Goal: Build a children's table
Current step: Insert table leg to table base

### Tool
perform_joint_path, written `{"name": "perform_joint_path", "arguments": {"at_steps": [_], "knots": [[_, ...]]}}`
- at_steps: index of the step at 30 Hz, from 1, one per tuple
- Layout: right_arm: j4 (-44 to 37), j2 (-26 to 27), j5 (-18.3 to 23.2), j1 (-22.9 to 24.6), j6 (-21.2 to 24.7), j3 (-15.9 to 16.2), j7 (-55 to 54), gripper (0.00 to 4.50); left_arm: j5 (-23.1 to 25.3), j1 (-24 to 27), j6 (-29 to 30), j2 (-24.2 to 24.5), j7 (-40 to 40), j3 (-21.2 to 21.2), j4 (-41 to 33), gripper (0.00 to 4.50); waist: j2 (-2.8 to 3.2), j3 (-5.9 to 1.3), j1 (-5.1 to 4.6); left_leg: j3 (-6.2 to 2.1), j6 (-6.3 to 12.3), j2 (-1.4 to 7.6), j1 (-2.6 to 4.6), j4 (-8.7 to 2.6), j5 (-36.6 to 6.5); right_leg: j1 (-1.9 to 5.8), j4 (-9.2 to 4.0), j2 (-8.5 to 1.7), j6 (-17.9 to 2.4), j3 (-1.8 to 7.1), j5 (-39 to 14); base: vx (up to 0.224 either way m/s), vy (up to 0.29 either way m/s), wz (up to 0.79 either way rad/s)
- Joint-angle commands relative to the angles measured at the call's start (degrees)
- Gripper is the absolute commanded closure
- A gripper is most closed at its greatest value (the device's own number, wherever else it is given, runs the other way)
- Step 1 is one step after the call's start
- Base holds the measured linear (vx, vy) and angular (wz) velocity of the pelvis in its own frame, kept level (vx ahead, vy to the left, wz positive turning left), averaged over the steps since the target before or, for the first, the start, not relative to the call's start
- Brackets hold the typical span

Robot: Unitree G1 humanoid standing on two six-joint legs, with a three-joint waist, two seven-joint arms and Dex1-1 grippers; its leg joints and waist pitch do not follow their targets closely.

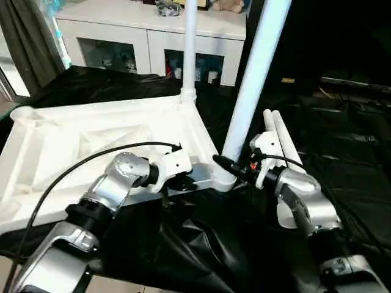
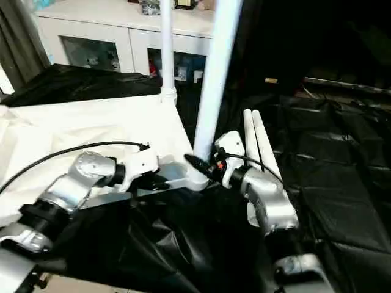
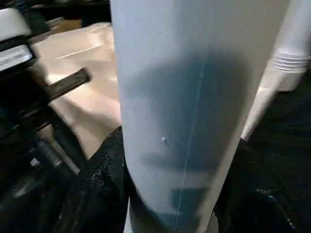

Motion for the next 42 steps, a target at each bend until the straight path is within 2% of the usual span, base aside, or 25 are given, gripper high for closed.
{"name": "perform_joint_path", "arguments": {"at_steps": [1, 4, 7, 8, 9, 10, 13, 17, 21, 22, 25, 27, 29, 31, 33, 35, 36, 37, 40, 42], "knots": [[6.1, -1.2, -3.7, 2.4, 4.2, 3.7, 2.2, 2.62, 0.8, 0.6, -1.7, 1.0, -3.1, -2.1, -1.2, 4.50, 0.42, -2.45, 0.15, 0.63, 1.70, 0.02, -0.45, -3.86, -19.5, 2.27, -4.98, -3.68, -7.2, 2.16, -24.8, 0.000, 0.000, 0.00], [7.1, -1.9, -4.1, 2.0, 3.4, 4.2, 4.0, 2.62, 0.6, 0.8, -2.5, 1.7, -4.8, -2.4, -2.0, 4.50, 0.39, -2.51, 0.14, 0.68, 1.47, 0.09, -0.48, -3.91, -19.1, 2.47, -4.67, -3.69, -8.3, 2.17, -23.1, 0.000, 0.000, 0.00], [8.2, -2.7, -3.9, 1.9, 1.1, 4.6, 7.3, 2.62, -0.9, 2.0, -4.5, 3.9, -10.3, -3.3, -4.8, 4.50, 0.32, -2.47, 0.15, 0.73, 1.49, 0.06, -0.39, -3.92, -19.5, 2.42, -4.72, -3.67, -8.1, 2.17, -23.8, 0.000, 0.000, 0.00], [8.1, -3.1, -3.6, 2.4, 0.2, 5.0, 9.5, 2.62, -2.1, 2.7, -4.6, 5.2, -13.5, -3.8, -6.7, 4.50, 0.54, -2.62, 0.22, 0.58, 1.53, 0.27, -0.43, -3.98, -19.5, 2.58, -4.60, -3.95, -8.4, 2.24, -23.4, 0.000, 0.000, 0.00], [8.1, -3.1, -3.6, 2.4, 0.2, 5.0, 9.5, 2.62, -2.1, 2.7, -4.6, 5.2, -13.5, -3.8, -6.7, 4.50, 0.51, -2.60, 0.11, 0.64, 1.60, 0.27, -0.52, -3.99, -19.3, 2.59, -4.53, -3.84, -8.5, 2.26, -22.8, 0.000, 0.000, 0.00], [7.7, -3.1, -3.3, 2.6, 0.2, 5.2, 10.4, 2.62, -2.4, 2.9, -4.3, 5.5, -14.2, -3.8, -7.2, 4.50, 0.72, -2.51, 0.08, 0.71, 1.55, 0.35, -0.24, -4.02, -19.6, 2.33, -4.57, -3.65, -9.0, 2.27, -22.1, 0.000, 0.000, 0.00], [7.1, -3.0, -3.2, 3.0, 0.0, 5.4, 11.3, 2.62, -2.5, 3.1, -3.9, 5.6, -14.4, -3.7, -7.6, 4.50, 0.83, -2.48, 0.10, 0.73, 0.98, 0.29, -0.14, -4.08, -20.1, 2.41, -4.41, -3.47, -9.6, 2.26, -21.1, 0.000, 0.000, 0.00], [8.0, -2.5, -3.5, 2.9, -0.7, 5.3, 11.3, 2.62, -1.7, 2.5, -3.4, 5.1, -12.0, -3.2, -6.6, 4.50, 0.65, -2.52, 0.12, 0.72, 0.73, 0.22, -0.06, -4.07, -20.7, 2.43, -4.51, -3.52, -9.3, 2.27, -22.2, 0.000, 0.000, 0.00], [9.7, -1.9, -3.5, 2.4, -1.6, 5.2, 11.0, 2.62, -0.7, 1.1, -1.9, 4.3, -8.1, -2.3, -4.5, 4.50, 0.71, -2.40, 0.21, 0.74, 0.76, 0.19, 0.06, -4.05, -21.3, 2.30, -4.71, -3.55, -9.0, 2.22, -23.7, 0.000, 0.000, 0.00], [10.0, -1.7, -3.4, 2.1, -1.7, 5.0, 10.8, 2.62, -0.9, 0.9, -1.5, 4.1, -8.1, -2.0, -4.4, 4.50, 0.67, -2.23, 0.16, 0.66, 0.76, 0.12, 0.25, -4.05, -22.7, 2.12, -5.04, -3.56, -8.2, 2.10, -26.8, 0.000, 0.000, 0.00], [10.3, -1.5, -3.4, 1.9, -1.8, 4.9, 10.7, 2.62, -1.2, 1.0, -1.2, 4.2, -8.7, -2.0, -4.8, 4.50, 0.66, -2.19, 0.19, 0.44, 0.77, 0.07, 0.42, -4.04, -24.0, 1.92, -5.60, -3.77, -6.6, 1.99, -31.1, 0.000, 0.000, 0.00], [10.7, -1.5, -3.5, 1.6, -2.0, 4.9, 10.6, 2.62, -1.2, 1.1, -0.9, 4.3, -8.9, -1.9, -5.0, 4.50, 0.66, -2.25, 0.20, 0.37, 0.79, 0.14, 0.35, -4.09, -23.9, 1.91, -5.58, -3.76, -6.4, 2.02, -30.7, 0.000, 0.000, 0.00], [11.1, -1.4, -3.6, 1.3, -2.1, 4.8, 10.2, 2.62, -1.2, 1.1, -0.9, 4.3, -8.8, -1.8, -5.0, 4.50, 0.63, -2.37, 0.21, 0.41, 0.85, 0.20, 0.21, -4.13, -23.0, 1.99, -5.25, -3.66, -7.1, 2.13, -28.3, 0.000, 0.000, 0.00], [12.8, -0.9, -3.9, 0.4, -2.4, 4.0, 7.7, 2.62, -1.1, 1.1, -0.3, 4.1, -8.2, -1.5, -5.0, 4.50, 0.58, -2.34, 0.07, 0.45, 0.78, 0.20, 0.13, -4.15, -23.1, 2.00, -5.13, -3.64, -7.6, 2.10, -27.7, 0.000, 0.000, 0.00], [17.2, 0.4, -4.7, -2.1, -3.0, 2.0, -0.2, 2.62, -1.0, 0.8, 1.4, 3.4, -6.5, -0.9, -4.7, 4.50, 0.70, -2.19, -0.18, 0.40, 0.41, 0.13, 0.21, -4.15, -24.0, 1.83, -5.25, -3.66, -7.5, 1.99, -29.0, 0.000, 0.000, 0.00], [20.8, 1.6, -4.9, -4.4, -3.5, -0.2, -7.9, 2.62, -0.6, 0.0, 3.5, 2.2, -3.3, 0.1, -3.7, 4.50, 0.72, -1.97, -0.98, 0.11, -0.55, -0.23, 0.18, -4.11, -25.2, 1.77, -5.67, -3.72, -5.9, 1.56, -33.7, 0.000, 0.000, 0.00], [21.6, 2.0, -4.8, -5.0, -3.6, -0.8, -10.0, 2.62, -0.4, -0.4, 4.1, 1.8, -2.3, 0.5, -3.3, 4.50, 0.79, -1.96, -1.00, 0.02, -0.61, -0.30, 0.49, -3.99, -25.9, 1.58, -5.99, -3.78, -5.3, 1.38, -35.4, 0.000, 0.000, 0.00], [23.1, 3.1, -4.2, -6.3, -3.3, -2.2, -14.2, 2.62, 0.0, -1.1, 5.5, 1.1, 0.0, 1.1, -2.5, 4.50, 0.57, -2.03, -1.33, -0.01, -0.47, -0.41, 0.57, -3.79, -26.2, 1.47, -6.30, -3.86, -4.7, 1.28, -36.7, 0.000, 0.000, 0.00], [25.5, 5.9, -3.2, -8.9, -3.0, -4.5, -22.7, 2.62, 1.2, -2.7, 9.9, -0.6, 6.3, 2.7, -1.0, 4.50, 0.88, -2.16, -1.71, -0.25, -0.32, -0.31, 0.29, -3.97, -25.9, 1.69, -6.31, -3.91, -4.8, 1.04, -35.5, 0.000, 0.000, 0.00], [27.0, 7.5, -3.5, -10.2, -3.1, -5.1, -28.0, 2.62, 1.8, -3.6, 13.5, -2.0, 10.9, 4.0, 0.0, 4.50, 0.90, -2.02, -1.84, -0.16, -0.42, -0.37, 0.30, -3.91, -26.3, 1.50, -6.34, -3.73, -4.8, 0.91, -35.1, 0.000, 0.000, 0.00]]}}
